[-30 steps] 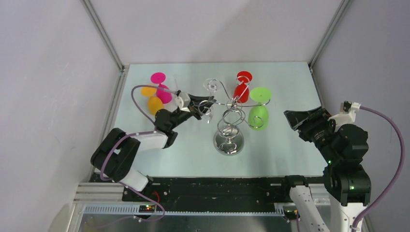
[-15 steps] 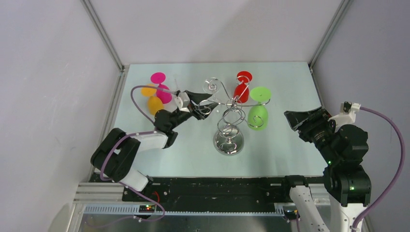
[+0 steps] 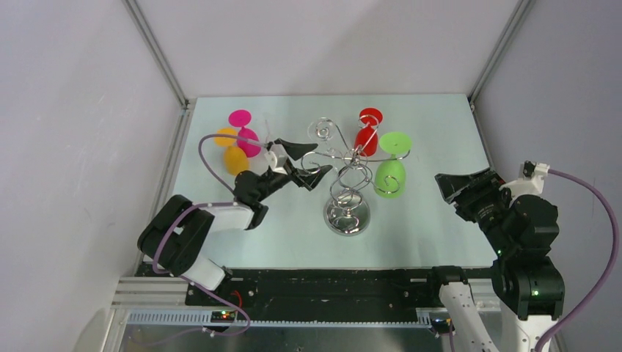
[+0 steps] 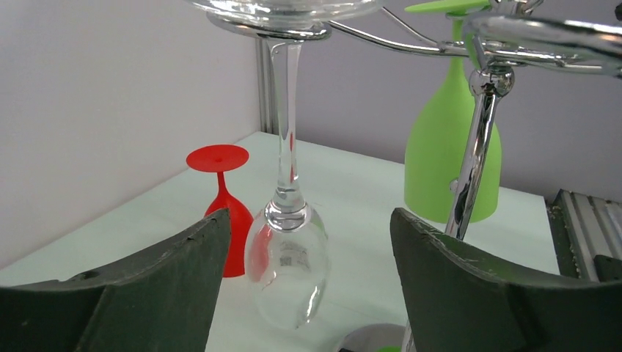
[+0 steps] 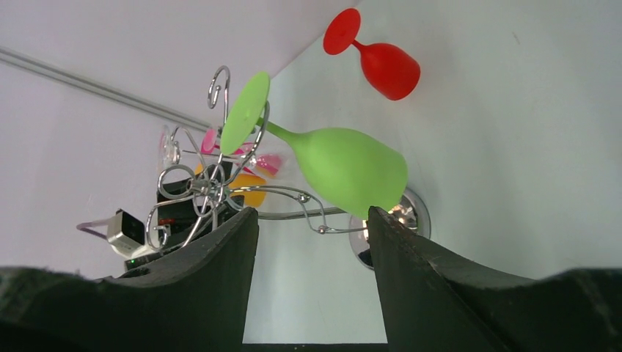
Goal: Place the wine glass upside down on the wine glass rack
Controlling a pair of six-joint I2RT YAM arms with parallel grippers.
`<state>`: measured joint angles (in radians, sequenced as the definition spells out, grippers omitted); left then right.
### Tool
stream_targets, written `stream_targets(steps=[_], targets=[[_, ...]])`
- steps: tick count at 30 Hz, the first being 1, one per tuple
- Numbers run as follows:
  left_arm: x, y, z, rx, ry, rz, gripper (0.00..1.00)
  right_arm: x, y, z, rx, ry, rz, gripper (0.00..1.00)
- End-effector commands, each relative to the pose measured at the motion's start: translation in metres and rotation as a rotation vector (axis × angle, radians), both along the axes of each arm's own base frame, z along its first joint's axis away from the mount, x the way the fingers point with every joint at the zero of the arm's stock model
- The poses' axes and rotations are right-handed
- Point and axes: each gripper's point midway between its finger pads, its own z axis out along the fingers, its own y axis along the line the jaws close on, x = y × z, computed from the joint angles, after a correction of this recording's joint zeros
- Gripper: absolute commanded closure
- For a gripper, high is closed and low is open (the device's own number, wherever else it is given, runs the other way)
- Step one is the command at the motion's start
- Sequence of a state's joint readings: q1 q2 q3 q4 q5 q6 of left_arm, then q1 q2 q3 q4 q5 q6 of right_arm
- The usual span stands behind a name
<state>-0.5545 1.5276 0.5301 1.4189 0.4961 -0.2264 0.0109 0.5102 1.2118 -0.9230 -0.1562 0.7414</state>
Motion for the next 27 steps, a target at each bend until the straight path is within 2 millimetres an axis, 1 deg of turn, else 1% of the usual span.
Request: stream_targets(steps=[1, 2, 3, 4, 5, 6, 9, 13, 15, 18, 21, 26, 27], targets=[[-0.003, 0.006, 0.014, -0.047, -0.023, 0.024, 0.13, -0.011, -0.015, -0.002, -0.052, -0.02, -0.071, 0.38], [-0.003, 0.007, 0.011, -0.046, -0.015, 0.031, 0.1, -0.013, -0.016, -0.005, -0.055, -0.01, -0.077, 0.38], [-0.004, 0.009, 0.012, -0.05, -0.016, 0.036, 0.08, -0.015, -0.019, -0.006, -0.061, -0.009, -0.092, 0.38], [-0.004, 0.011, 0.009, -0.049, -0.007, 0.046, 0.03, -0.017, -0.022, -0.009, -0.067, 0.004, -0.107, 0.38], [-0.005, 0.012, 0.01, -0.053, -0.006, 0.051, 0.02, -0.017, -0.023, -0.011, -0.072, 0.01, -0.111, 0.38], [-0.005, 0.015, 0.006, -0.051, 0.006, 0.062, 0.01, -0.018, -0.025, -0.014, -0.077, 0.023, -0.119, 0.38], [-0.005, 0.021, 0.003, -0.059, 0.024, 0.091, 0.0, -0.02, -0.027, -0.022, -0.088, 0.053, -0.129, 0.38], [0.004, 0.04, -0.009, -0.084, 0.082, 0.2, 0.0, -0.023, -0.029, -0.03, -0.099, 0.086, -0.137, 0.37], [0.006, 0.048, -0.012, -0.096, 0.1, 0.241, 0.0, -0.025, -0.029, -0.032, -0.107, 0.094, -0.133, 0.37], [0.011, 0.058, -0.013, -0.117, 0.129, 0.291, 0.0, -0.027, -0.03, -0.035, -0.124, 0.101, -0.129, 0.36], [0.018, 0.067, -0.02, -0.128, 0.18, 0.34, 0.0, -0.027, -0.034, -0.04, -0.141, 0.114, -0.148, 0.36], [0.032, 0.084, -0.019, -0.15, 0.247, 0.442, 0.0, -0.023, -0.032, -0.05, -0.132, 0.133, -0.138, 0.35], [0.034, 0.086, -0.017, -0.146, 0.27, 0.453, 0.0, -0.023, -0.028, -0.052, -0.123, 0.133, -0.118, 0.35]])
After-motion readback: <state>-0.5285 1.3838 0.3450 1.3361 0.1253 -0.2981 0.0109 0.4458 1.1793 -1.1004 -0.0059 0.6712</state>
